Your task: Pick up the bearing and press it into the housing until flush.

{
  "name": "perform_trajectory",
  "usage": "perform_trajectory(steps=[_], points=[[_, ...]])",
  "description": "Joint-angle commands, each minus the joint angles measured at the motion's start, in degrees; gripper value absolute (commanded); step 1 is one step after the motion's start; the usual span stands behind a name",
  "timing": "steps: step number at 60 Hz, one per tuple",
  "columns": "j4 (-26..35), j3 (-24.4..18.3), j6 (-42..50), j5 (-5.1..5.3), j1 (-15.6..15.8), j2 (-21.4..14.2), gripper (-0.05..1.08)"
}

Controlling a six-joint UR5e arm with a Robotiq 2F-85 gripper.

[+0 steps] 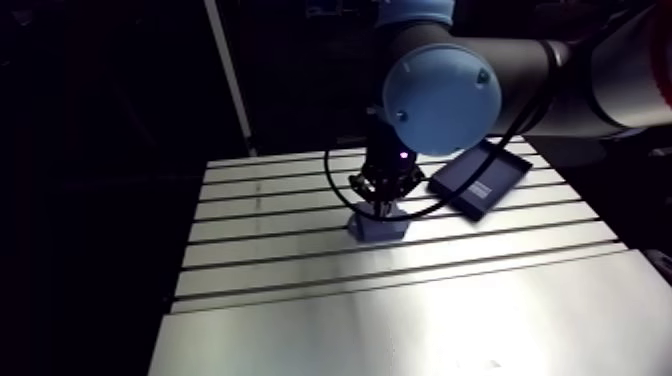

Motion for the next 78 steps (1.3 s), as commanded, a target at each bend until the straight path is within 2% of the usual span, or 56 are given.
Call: perform_trajectory(steps=[1, 78], points=[[0.0, 0.0, -0.1, -0.04, -0.1, 0.0, 1.07], [0.0, 0.0, -0.1, -0.06, 0.0, 0.1, 1.07]])
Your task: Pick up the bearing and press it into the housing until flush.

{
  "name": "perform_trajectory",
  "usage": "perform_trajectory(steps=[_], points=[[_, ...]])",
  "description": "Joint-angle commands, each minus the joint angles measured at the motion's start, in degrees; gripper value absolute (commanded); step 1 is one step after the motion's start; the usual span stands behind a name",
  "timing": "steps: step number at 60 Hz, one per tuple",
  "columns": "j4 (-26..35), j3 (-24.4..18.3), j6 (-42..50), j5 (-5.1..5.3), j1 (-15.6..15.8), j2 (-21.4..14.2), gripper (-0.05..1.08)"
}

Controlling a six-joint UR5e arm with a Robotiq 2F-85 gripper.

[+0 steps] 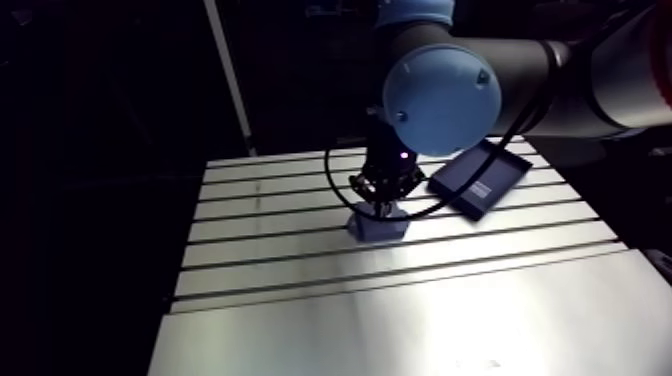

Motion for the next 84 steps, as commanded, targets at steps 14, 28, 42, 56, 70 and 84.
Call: perform_trajectory(steps=[14, 28, 42, 56, 70, 84], points=[[0.0, 0.0, 0.0, 0.00, 0.1, 0.1, 1.07], [0.0, 0.0, 0.0, 0.00, 0.0, 0.0, 1.07], [0.5, -0.8, 0.0, 0.18, 0.2, -1.9, 1.06], [2.3, -1.4, -0.6, 0.18, 0.2, -4.0, 1.05], [7.4, -2.5, -0.9, 0.02, 0.3, -5.5, 0.05], [14.8, -6.0, -0.9, 0.08, 0.6, -9.7, 0.00]])
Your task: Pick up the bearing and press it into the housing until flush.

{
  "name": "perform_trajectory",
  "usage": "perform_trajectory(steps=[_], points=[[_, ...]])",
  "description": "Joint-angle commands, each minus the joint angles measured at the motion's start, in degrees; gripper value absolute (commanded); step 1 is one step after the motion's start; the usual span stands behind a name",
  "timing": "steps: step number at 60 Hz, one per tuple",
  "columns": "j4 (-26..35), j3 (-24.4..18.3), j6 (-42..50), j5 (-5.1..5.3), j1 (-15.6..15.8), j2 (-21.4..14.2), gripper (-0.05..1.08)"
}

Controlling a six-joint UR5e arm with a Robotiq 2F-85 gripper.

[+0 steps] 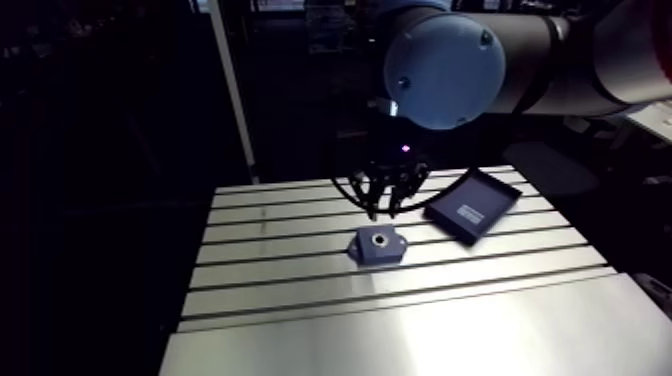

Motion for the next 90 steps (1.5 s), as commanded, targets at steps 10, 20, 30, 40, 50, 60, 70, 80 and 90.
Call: perform_trajectory(steps=[10, 20, 30, 40, 50, 60, 70, 80, 90], points=[[14.0, -7.3, 0.1, 0.19, 0.2, -5.1, 0.00], [20.0, -11.5, 0.3, 0.38, 0.3, -6.4, 0.00], [22.4, -13.9, 0.3, 0.29, 0.3, -7.7, 0.00], [23.7, -16.0, 0.4, 0.22, 0.2, -8.0, 0.00], [25.7, -17.9, 0.8, 0.28, 0.3, -8.3, 0.00], [28.1, -19.6, 1.2, 0.20, 0.3, -8.3, 0.00], [29.7, -21.1, 1.4, 0.38, 0.2, -9.3, 0.00], [30.2, -21.7, 1.4, 0.95, 0.2, -9.7, 0.00], [30.2, -21.2, 1.3, 1.35, 0.3, -10.2, 0.00]])
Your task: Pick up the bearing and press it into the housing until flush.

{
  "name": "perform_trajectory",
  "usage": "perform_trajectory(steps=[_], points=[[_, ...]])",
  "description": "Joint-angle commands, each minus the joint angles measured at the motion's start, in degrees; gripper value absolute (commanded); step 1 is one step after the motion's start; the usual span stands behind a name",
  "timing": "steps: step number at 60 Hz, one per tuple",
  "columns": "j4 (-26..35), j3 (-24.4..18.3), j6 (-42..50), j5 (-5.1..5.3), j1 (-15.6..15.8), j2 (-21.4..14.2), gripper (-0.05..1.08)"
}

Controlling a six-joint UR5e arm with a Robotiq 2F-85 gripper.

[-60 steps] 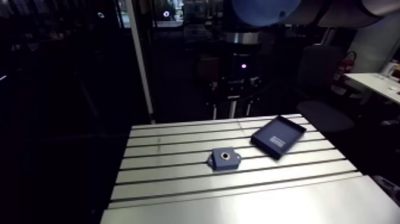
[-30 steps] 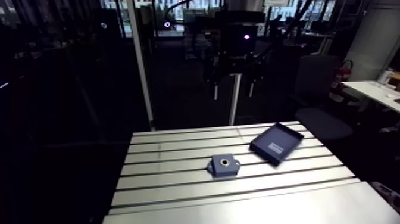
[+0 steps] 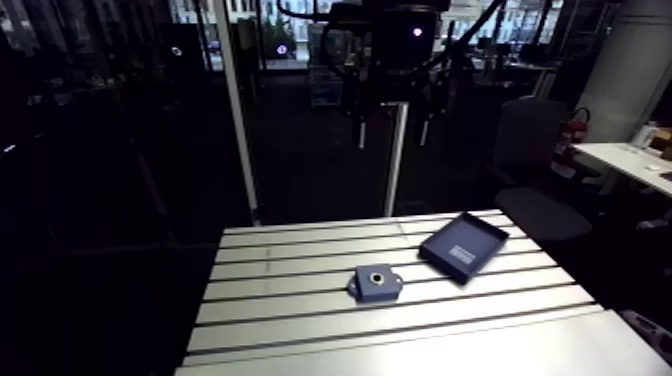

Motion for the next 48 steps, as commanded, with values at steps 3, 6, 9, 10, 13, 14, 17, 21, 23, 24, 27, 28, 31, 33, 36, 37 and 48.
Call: perform_trajectory(steps=[3, 6, 9, 10, 13, 14, 17, 21, 23, 24, 27, 28, 31, 33, 36, 37, 48], points=[[0.2, 0.3, 0.0, 0.54, 0.1, -0.6, 0.00], [0.2, 0.3, 0.0, 0.54, 0.1, -0.6, 0.00], [0.1, 0.3, 0.0, 0.54, 0.1, -0.6, 0.00], [0.1, 0.2, 0.0, 0.54, 0.1, -0.6, 0.00], [0.1, 0.1, 0.0, 0.54, 0.2, -0.6, 0.00], [0.1, 0.1, 0.0, 0.54, 0.2, -0.6, 0.00], [0.1, 0.0, 0.0, 0.54, 0.2, -0.6, 0.00], [0.1, 0.0, 0.0, 0.62, 0.2, -0.5, 0.00], [0.1, 0.0, 0.0, 0.63, 0.2, -0.5, 0.00], [0.1, 0.0, 0.0, 0.63, 0.2, -0.5, 0.00], [0.1, -0.2, 0.0, 0.70, 0.2, -0.5, 0.00], [0.1, -0.2, 0.0, 0.70, 0.2, -0.5, 0.00], [0.1, -0.2, 0.0, 0.71, 0.2, -0.5, 0.00], [0.1, -0.2, 0.0, 0.79, 0.3, -0.5, 0.00], [0.1, -0.1, 0.0, 0.80, 0.3, -0.5, 0.00], [0.1, -0.1, 0.0, 0.80, 0.3, -0.4, 0.00], [0.0, 0.1, 0.0, 0.73, 0.4, -0.2, 0.00]])
